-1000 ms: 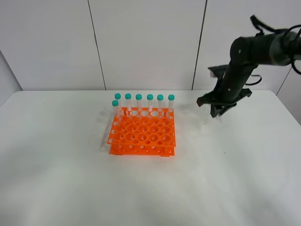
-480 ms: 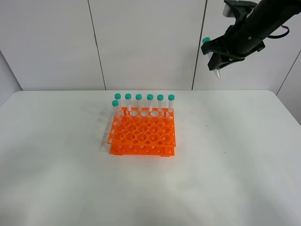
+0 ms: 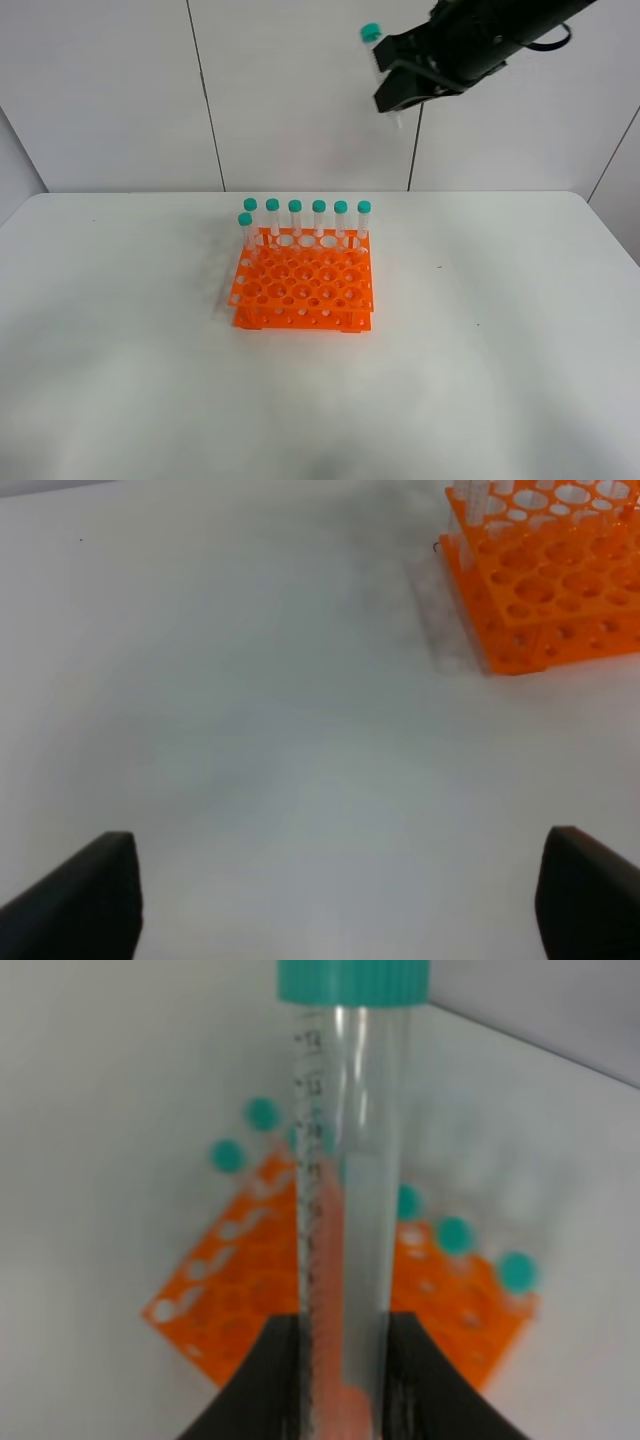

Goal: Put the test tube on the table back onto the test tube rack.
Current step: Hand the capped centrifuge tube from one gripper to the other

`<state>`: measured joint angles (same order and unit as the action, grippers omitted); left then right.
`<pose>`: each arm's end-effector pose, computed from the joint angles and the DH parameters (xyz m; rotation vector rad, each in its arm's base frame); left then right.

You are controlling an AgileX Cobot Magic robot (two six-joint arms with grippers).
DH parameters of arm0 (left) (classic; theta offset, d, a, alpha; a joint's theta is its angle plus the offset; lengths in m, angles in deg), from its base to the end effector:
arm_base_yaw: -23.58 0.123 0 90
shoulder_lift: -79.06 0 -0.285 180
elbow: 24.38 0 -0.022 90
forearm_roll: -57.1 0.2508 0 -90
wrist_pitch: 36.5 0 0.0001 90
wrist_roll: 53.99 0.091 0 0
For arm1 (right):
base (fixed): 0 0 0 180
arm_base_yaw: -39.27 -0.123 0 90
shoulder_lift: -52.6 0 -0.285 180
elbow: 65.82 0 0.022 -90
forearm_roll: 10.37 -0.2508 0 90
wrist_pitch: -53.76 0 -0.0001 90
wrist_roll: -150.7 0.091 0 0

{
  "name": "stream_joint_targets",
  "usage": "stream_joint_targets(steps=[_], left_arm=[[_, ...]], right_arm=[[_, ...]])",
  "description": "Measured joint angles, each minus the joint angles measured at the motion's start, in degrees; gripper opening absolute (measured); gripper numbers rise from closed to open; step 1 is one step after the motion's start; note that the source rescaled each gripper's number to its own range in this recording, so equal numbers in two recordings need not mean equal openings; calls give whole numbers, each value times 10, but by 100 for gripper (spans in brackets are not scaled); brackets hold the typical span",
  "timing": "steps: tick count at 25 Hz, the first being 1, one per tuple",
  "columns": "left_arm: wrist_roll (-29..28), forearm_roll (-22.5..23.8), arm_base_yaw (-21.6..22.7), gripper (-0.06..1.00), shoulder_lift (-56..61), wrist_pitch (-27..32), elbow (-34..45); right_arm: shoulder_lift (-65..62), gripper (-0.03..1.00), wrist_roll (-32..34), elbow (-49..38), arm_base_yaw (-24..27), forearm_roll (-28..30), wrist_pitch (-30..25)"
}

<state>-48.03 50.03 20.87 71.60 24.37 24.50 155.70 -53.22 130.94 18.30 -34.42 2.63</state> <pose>-0.0059 -0.0095 0.2761 0.1601 2.0350 -0.1122 0.3394 0.1610 0.3776 -0.7471 2.2340 0.4883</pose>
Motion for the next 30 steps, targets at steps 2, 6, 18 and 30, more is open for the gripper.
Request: stream_joint_targets(steps=[2,6,18,30], left_arm=[[0,0,0,100,0,0,0],[0,0,0,100,0,0,0],[0,0,0,100,0,0,0],[0,0,0,100,0,0,0]], right_arm=[[0,3,-6,0,-58,16,31],[0,3,-20,0,-161,72,96],[-6,3,-109,-108,-291,62,298],[-119,3,-245,-395,-301,-99,601]])
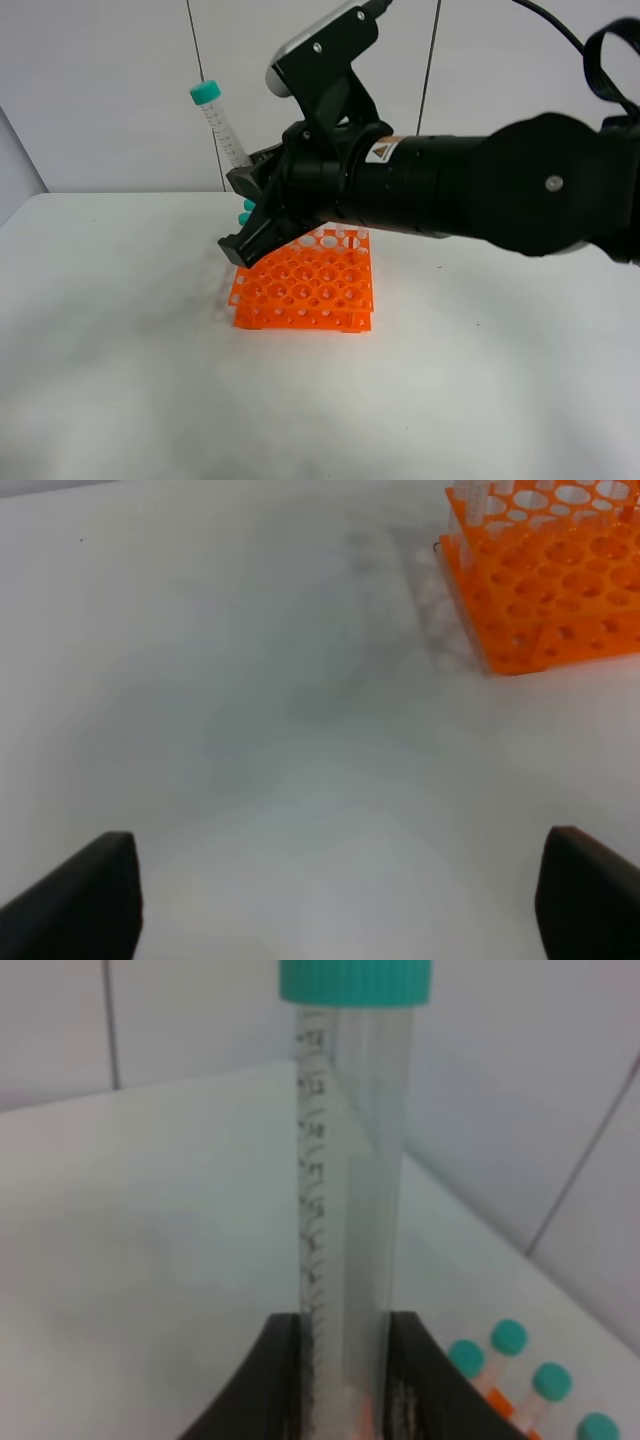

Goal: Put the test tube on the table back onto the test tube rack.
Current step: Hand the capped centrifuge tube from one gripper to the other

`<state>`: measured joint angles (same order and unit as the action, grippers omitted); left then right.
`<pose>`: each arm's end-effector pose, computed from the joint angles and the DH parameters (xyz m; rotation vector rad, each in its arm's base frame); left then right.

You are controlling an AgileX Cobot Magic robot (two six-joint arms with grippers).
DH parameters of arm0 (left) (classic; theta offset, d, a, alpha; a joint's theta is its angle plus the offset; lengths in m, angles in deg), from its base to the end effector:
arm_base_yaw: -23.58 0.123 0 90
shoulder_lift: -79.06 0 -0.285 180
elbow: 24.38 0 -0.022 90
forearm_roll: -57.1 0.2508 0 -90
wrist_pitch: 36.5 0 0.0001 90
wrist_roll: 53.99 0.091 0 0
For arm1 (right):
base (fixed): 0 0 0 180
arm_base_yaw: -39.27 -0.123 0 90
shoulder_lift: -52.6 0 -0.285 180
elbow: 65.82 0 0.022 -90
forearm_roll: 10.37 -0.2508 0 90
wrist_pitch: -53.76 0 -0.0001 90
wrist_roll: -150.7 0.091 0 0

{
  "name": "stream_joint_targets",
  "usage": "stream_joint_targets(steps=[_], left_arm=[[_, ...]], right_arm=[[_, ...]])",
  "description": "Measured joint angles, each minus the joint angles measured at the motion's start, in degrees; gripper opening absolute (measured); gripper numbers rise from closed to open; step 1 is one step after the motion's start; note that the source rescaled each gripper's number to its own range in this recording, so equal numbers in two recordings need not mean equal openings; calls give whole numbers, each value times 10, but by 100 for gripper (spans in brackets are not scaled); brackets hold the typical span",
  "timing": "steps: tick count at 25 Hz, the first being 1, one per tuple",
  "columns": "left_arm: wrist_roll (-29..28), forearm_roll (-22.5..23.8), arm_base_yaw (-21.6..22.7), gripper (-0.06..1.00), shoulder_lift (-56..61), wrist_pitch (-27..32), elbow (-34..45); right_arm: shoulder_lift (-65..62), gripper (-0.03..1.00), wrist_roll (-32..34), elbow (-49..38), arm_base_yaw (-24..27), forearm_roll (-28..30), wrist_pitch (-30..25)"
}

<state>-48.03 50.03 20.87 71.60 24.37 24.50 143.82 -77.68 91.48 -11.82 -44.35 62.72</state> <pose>-0.0059 -0.0095 0.2761 0.1601 2.0350 -0.1122 0.2141 0.2527 0.3006 -0.9656 1.6044 0.3588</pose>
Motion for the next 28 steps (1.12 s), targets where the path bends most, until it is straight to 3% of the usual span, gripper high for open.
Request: stream_joint_targets(steps=[3,6,10,12,14,19,28], left_arm=[[0,0,0,100,0,0,0],[0,0,0,100,0,0,0],[0,0,0,100,0,0,0],[0,0,0,100,0,0,0],[0,0,0,100,0,0,0],[0,0,0,100,0,0,0],[0,0,0,100,0,0,0]], right_arm=[[-2,3,12,-42,-22,13,96],[-3,3,89,-79,-40,70,179],[-5,3,315,-130,-43,206,282],[-5,3,417,-147,-30,278,302],[-5,3,466,-158,-12,336,305],[-5,3,484,-165,2,368,296],[-5,3,458,-169,2,367,274]])
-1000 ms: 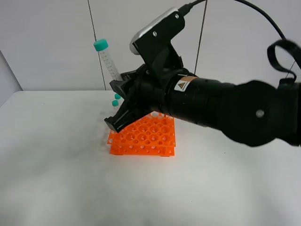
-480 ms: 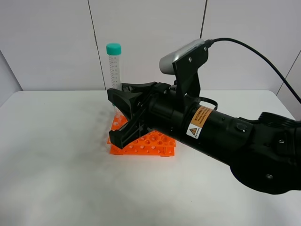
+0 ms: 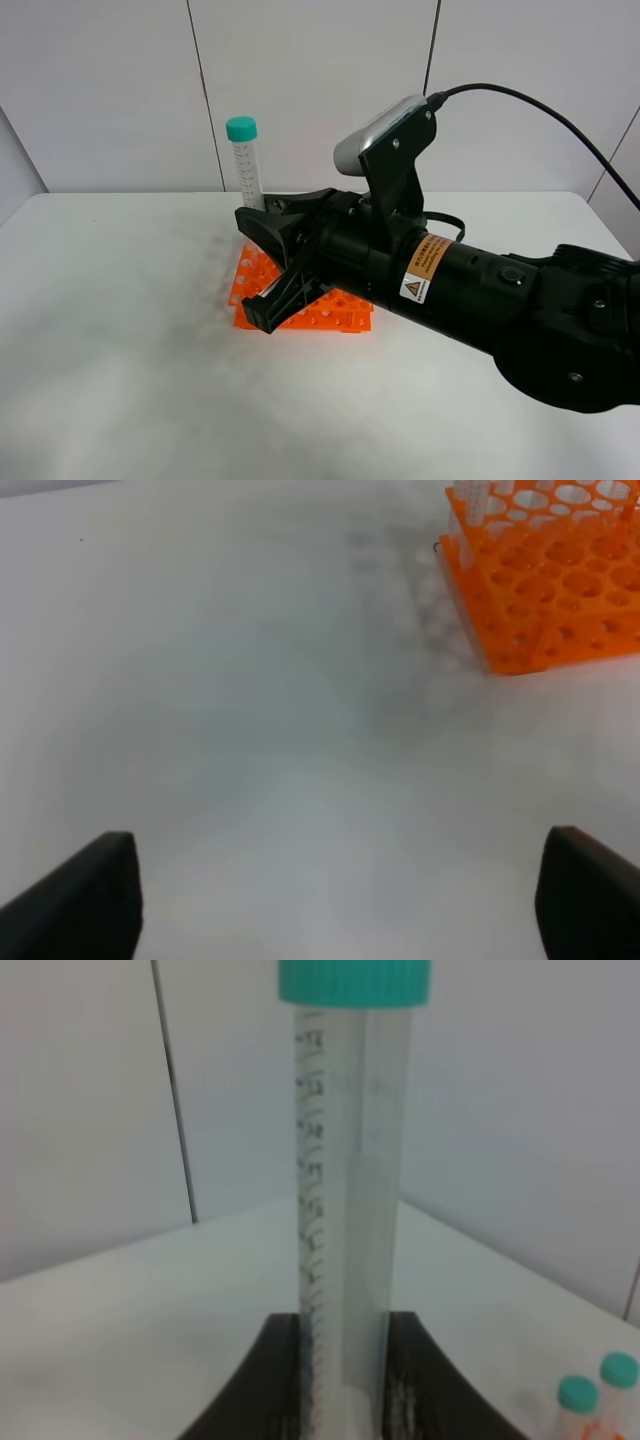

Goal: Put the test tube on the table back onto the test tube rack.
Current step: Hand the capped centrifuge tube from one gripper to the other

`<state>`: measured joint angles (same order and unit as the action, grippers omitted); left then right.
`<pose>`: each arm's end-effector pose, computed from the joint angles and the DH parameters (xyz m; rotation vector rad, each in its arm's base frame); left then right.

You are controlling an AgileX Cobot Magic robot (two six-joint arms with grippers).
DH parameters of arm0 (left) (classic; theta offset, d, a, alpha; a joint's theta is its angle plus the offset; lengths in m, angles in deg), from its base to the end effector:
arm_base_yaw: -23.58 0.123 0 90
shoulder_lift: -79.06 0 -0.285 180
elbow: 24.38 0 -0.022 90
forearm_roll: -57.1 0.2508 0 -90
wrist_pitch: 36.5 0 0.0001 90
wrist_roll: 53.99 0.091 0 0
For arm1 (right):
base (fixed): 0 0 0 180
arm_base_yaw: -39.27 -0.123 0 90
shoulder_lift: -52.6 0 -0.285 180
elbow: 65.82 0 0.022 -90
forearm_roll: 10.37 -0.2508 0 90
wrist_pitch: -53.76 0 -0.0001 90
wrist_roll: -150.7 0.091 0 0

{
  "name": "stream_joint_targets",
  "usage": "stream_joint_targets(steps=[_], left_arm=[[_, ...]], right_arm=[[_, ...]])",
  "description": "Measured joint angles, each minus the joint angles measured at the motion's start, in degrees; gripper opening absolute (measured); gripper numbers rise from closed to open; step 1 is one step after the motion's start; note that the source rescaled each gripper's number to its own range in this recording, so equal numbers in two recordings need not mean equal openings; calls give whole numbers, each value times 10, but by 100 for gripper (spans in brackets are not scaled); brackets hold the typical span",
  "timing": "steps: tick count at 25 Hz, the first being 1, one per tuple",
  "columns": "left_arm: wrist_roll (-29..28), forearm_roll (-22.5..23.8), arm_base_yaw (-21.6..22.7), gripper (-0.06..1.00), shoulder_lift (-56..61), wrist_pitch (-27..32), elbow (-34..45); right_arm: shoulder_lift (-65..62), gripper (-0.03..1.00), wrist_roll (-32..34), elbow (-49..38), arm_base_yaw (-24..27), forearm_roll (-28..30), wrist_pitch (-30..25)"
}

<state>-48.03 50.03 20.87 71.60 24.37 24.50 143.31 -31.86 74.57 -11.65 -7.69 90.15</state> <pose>-0.0059 -0.0095 0.2761 0.1601 2.0350 -0.1122 0.1870 0.2343 0.2561 -0.8026 1.4744 0.6360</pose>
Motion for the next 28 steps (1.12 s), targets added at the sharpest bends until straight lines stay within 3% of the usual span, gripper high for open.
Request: stream_joint_targets(steps=[11,28], left_arm=[[0,0,0,100,0,0,0],[-1,-2,0,100,0,-1,-8]], right_arm=[[-2,3,-19,-8,0,-15,-52],[-2,3,-26,-22,0,-16,-56]])
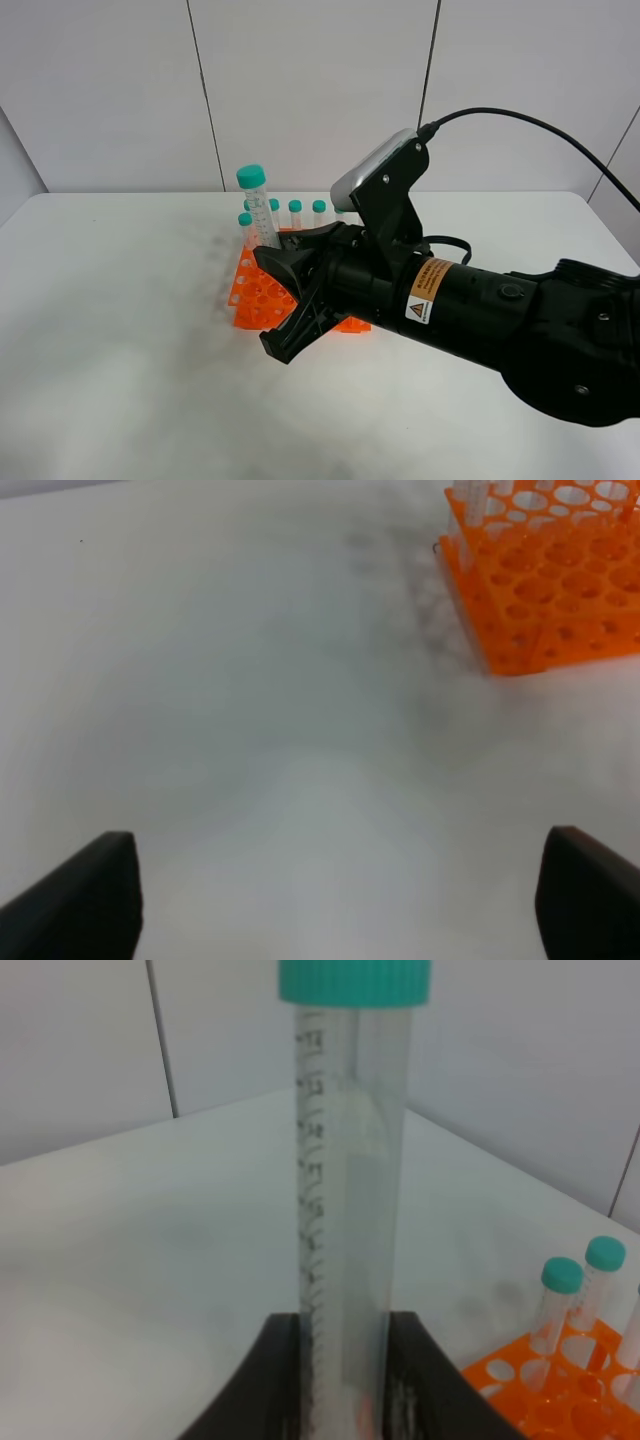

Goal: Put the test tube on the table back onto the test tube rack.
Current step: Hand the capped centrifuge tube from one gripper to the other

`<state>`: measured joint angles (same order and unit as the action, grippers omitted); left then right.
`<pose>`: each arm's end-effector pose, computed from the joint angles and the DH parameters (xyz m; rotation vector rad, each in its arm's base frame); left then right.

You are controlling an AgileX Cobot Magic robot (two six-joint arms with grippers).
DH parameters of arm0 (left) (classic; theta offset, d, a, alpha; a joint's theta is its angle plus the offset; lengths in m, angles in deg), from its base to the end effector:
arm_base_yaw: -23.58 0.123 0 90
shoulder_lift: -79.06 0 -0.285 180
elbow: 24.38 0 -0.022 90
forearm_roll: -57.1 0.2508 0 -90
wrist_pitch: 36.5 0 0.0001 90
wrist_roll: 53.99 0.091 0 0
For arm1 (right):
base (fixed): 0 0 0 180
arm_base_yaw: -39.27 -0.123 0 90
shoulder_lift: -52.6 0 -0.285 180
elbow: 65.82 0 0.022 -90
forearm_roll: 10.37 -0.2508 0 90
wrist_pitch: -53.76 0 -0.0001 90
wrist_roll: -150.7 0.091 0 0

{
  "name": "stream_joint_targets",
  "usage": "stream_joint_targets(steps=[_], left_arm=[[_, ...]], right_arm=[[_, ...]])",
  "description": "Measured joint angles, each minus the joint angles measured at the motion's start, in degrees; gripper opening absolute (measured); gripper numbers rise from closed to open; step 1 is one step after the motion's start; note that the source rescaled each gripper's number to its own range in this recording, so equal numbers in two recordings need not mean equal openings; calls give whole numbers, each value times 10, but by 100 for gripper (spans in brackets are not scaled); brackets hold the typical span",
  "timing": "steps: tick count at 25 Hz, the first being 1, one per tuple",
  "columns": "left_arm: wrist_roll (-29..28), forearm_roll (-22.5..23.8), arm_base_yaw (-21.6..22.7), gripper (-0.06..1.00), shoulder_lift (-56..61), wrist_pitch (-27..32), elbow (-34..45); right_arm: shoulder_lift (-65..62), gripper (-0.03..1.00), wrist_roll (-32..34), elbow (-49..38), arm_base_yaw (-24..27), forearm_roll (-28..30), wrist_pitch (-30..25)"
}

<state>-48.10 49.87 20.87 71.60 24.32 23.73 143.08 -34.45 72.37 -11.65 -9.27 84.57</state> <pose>-0.0075 -0.0097 0.2799 0.1589 2.0207 -0.1156 0.1833 0.2271 0.2373 -0.8689 1.5846 0.5713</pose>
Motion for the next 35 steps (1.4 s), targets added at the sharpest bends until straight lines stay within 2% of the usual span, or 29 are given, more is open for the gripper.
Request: stream_joint_targets(steps=[5,9,12,14,17,21,26,31,35], left_arm=[[-16,-20,0,100,-2,-4,-9],[12,-27,-1,100,-10,-4,-9],[26,-52,-33,100,-10,-9,-9],[32,-75,-70,100,-10,-22,-9],[58,-83,-112,100,-10,-47,-9],[79,-91,-121,100,-10,-104,-9],[104,-139,-121,100,-17,-178,-9],[147,-180,-130,100,-86,-190,-9],[169,-188,-153,100,-147,-212,-17]], right_arm=[[0,3,0,0,0,0,0],[0,3,0,0,0,0,2],[0,3,0,0,0,0,2],[0,3,-1,0,0,0,3],[0,3,-1,0,0,0,3],[0,3,-1,0,0,0,3],[0,3,-2,0,0,0,3],[0,3,-2,0,0,0,3],[0,3,-2,0,0,0,3]])
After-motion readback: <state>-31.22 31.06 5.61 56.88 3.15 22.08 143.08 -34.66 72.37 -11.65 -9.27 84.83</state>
